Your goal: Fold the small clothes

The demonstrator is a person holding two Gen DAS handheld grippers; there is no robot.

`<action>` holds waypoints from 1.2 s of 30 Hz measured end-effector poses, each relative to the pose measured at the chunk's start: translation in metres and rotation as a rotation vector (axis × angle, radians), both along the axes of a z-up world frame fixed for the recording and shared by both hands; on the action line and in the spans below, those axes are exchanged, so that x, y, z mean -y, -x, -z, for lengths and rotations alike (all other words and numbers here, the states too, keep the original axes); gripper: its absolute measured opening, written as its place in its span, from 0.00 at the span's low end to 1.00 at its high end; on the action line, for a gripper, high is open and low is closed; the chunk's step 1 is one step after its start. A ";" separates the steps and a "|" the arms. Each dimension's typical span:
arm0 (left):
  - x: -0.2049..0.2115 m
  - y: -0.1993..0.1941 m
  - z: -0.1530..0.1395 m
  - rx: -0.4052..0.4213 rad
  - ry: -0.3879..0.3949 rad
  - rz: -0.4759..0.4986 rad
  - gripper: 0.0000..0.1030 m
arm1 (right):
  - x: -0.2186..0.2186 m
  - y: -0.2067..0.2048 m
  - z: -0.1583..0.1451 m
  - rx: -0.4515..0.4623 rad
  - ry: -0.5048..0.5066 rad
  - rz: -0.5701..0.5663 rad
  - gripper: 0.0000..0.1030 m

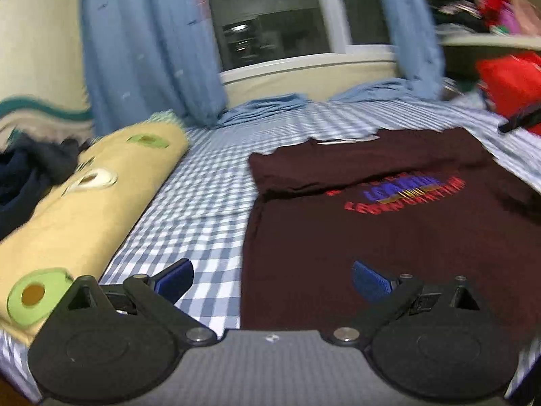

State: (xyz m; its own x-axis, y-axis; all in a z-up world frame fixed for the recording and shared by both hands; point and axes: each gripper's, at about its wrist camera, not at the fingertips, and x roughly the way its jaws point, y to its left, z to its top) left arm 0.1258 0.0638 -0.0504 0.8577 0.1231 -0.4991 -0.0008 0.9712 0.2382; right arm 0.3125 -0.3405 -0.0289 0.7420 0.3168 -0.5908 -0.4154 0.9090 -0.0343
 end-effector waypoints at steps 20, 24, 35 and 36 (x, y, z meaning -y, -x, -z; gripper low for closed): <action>0.094 0.063 0.114 -0.018 -0.780 0.448 0.95 | 0.018 0.251 -0.002 -0.073 -0.091 0.054 0.76; 0.099 0.066 0.133 0.083 -0.872 0.427 1.00 | 0.013 0.251 -0.011 -0.032 -0.074 0.020 0.79; 0.114 0.073 0.159 0.228 -1.117 0.442 0.94 | 0.028 0.246 -0.006 -0.070 -0.078 0.086 0.79; 0.114 0.070 0.158 0.247 -1.113 0.411 0.95 | 0.027 0.245 -0.006 -0.068 -0.077 0.082 0.79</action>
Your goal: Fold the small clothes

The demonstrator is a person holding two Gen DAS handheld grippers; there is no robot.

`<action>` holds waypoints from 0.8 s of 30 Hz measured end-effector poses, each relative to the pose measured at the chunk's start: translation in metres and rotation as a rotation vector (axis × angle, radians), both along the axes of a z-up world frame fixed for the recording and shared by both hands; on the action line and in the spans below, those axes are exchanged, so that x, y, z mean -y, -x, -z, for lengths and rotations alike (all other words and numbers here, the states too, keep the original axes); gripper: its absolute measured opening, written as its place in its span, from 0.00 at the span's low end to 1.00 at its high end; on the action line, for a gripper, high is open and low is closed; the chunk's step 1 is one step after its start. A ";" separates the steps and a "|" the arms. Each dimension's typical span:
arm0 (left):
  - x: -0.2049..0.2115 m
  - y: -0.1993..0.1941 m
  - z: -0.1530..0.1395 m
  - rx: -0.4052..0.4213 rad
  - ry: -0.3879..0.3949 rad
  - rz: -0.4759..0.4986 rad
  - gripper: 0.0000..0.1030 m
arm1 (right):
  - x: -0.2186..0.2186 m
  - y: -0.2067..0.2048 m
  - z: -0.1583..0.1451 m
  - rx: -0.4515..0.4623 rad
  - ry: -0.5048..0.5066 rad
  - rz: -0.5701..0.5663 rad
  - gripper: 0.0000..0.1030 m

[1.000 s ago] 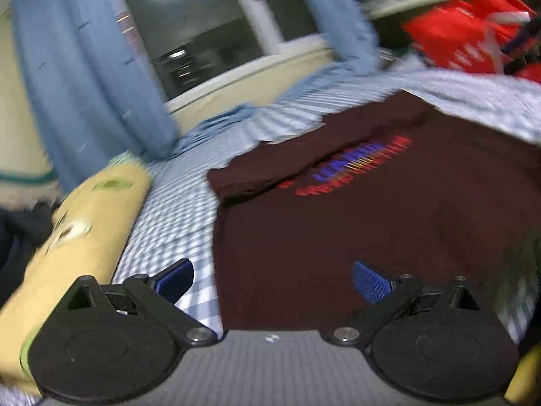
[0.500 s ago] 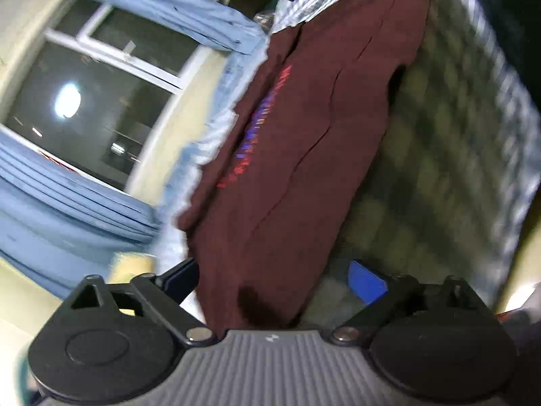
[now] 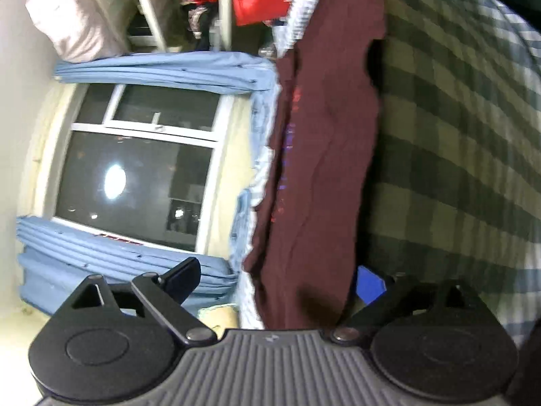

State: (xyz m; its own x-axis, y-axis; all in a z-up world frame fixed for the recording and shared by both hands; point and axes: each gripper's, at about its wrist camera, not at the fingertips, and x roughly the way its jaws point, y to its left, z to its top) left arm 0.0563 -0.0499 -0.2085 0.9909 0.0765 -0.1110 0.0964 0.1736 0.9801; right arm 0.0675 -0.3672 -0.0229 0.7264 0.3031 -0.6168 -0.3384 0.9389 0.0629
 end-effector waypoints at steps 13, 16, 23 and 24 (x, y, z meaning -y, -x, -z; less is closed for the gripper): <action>0.000 -0.044 -0.053 -0.316 0.228 -0.034 0.12 | -0.018 0.006 -0.008 0.116 0.164 -0.102 0.81; -0.008 -0.063 -0.087 -0.383 0.332 -0.038 0.11 | -0.017 0.012 -0.011 0.156 0.186 -0.131 0.83; -0.022 -0.120 -0.173 -0.390 0.626 -0.067 0.11 | -0.035 0.012 0.004 0.146 0.274 -0.232 0.82; -0.025 -0.127 -0.182 -0.384 0.659 -0.067 0.11 | -0.039 0.012 0.006 0.140 0.290 -0.248 0.81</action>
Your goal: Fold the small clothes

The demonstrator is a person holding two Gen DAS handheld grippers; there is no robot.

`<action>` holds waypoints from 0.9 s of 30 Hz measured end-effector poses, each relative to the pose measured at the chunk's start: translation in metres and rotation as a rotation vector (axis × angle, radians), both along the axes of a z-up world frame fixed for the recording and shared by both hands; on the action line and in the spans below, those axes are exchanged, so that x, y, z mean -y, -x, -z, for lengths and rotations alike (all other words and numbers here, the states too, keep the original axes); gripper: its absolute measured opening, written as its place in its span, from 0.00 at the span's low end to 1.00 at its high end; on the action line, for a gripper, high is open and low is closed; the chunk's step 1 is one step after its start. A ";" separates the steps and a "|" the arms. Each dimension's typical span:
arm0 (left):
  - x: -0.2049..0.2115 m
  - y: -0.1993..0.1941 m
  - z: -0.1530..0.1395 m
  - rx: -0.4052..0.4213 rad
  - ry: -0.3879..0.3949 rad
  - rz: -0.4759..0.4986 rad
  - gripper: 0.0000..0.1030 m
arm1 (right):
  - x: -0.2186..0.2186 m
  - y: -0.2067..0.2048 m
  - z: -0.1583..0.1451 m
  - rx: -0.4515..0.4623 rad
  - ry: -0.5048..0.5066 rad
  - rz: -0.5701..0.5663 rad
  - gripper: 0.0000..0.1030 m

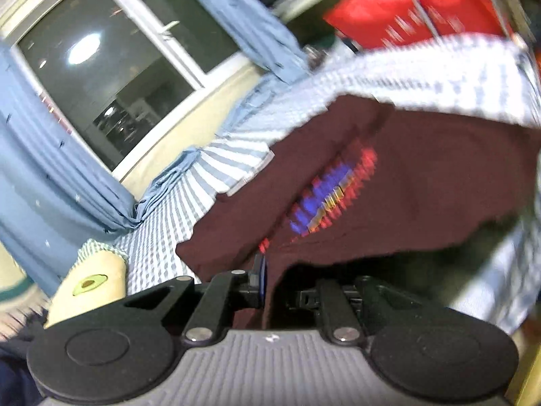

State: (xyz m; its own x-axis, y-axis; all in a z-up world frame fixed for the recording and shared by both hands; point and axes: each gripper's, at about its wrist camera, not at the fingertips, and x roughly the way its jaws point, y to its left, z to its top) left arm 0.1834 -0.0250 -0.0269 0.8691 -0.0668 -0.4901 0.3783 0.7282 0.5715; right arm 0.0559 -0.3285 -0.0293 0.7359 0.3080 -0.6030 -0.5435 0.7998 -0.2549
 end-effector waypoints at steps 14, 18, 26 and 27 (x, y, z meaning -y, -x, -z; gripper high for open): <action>0.000 -0.043 -0.021 0.000 0.110 -0.031 0.11 | -0.044 -0.021 0.082 -0.054 0.375 -0.198 0.49; 0.000 -0.048 -0.023 -0.006 0.113 -0.037 0.11 | -0.053 -0.030 0.103 -0.044 0.449 -0.243 0.47; -0.013 -0.023 -0.016 -0.045 0.132 -0.060 0.11 | -0.008 -0.055 0.032 -0.155 0.108 -0.071 0.05; -0.015 -0.019 -0.016 -0.054 0.142 -0.065 0.11 | 0.004 -0.061 0.019 -0.174 0.027 -0.034 0.05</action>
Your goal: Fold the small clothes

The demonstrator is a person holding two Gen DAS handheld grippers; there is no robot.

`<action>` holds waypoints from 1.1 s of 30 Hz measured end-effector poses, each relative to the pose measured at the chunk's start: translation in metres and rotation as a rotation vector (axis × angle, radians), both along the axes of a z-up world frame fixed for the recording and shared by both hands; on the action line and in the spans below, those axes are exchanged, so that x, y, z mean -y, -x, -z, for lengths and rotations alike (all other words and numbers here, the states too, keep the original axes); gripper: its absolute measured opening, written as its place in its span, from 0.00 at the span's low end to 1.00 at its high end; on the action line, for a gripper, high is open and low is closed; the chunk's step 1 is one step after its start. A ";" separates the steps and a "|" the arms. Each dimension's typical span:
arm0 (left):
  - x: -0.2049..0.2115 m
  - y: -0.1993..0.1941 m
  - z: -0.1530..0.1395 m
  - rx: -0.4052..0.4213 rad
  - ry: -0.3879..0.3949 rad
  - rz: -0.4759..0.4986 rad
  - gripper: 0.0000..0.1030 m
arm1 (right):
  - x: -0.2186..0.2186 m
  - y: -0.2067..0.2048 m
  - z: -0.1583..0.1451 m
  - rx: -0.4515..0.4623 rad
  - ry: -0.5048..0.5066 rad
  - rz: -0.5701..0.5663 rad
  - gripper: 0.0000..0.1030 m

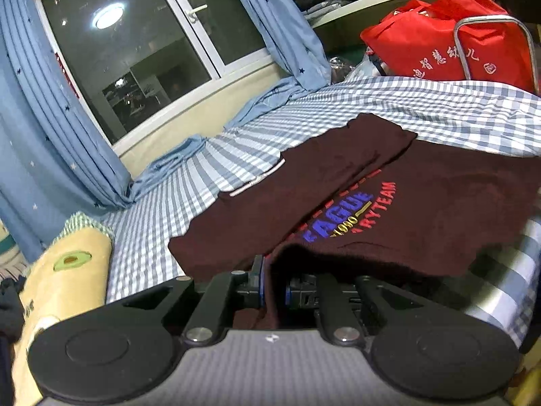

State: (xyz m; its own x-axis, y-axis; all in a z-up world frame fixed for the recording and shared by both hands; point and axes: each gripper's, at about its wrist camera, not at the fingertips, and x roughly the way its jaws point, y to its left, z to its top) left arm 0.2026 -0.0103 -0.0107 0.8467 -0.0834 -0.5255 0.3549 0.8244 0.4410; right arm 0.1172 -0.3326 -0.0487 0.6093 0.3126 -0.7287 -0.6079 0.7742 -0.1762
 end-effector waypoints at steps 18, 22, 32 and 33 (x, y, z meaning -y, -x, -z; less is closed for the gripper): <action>-0.053 0.008 -0.022 -0.140 0.314 -0.140 0.10 | 0.045 -0.066 -0.102 0.038 -0.372 0.163 0.04; -0.050 0.004 -0.020 -0.146 0.321 -0.148 0.10 | 0.043 -0.066 -0.100 0.031 -0.362 0.166 0.04; -0.052 -0.059 -0.031 -0.090 0.369 -0.190 0.10 | 0.043 -0.108 -0.102 0.032 -0.376 0.220 0.04; -0.051 -0.067 -0.032 -0.085 0.365 -0.191 0.10 | 0.042 -0.117 -0.104 0.035 -0.375 0.224 0.04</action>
State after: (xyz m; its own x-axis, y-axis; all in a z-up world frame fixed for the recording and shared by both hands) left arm 0.2692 0.0405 0.0209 0.8200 -0.1230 -0.5589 0.2034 0.9755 0.0837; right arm 0.2339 -0.3745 0.0549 0.7149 0.4083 -0.5676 -0.4159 0.9009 0.1242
